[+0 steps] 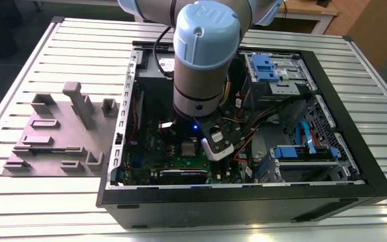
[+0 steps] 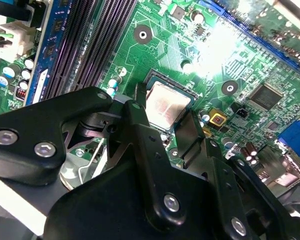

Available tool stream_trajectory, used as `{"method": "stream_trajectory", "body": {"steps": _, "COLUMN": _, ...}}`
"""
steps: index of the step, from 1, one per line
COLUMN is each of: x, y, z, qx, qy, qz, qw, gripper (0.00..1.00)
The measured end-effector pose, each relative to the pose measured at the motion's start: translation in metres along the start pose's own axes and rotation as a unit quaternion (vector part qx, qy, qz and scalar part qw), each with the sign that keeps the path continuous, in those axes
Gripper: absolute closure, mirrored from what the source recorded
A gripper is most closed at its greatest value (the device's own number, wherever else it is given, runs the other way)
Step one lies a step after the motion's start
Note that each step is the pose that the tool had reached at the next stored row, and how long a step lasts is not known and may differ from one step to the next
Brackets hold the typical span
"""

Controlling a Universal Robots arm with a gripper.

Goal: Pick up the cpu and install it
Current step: 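Place the cpu into insertion slot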

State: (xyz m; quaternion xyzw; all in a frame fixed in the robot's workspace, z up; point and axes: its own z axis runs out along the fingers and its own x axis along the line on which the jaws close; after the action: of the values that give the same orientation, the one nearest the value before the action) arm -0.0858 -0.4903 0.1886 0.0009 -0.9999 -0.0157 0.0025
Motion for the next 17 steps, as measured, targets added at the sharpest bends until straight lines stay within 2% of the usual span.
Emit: {"method": "stream_trajectory", "body": {"steps": 17, "x": -0.0004, "y": 0.0, "z": 0.0016, "qx": 0.0, "qy": 0.0, "qz": 0.0, "qw": 1.0, "gripper": 0.53}}
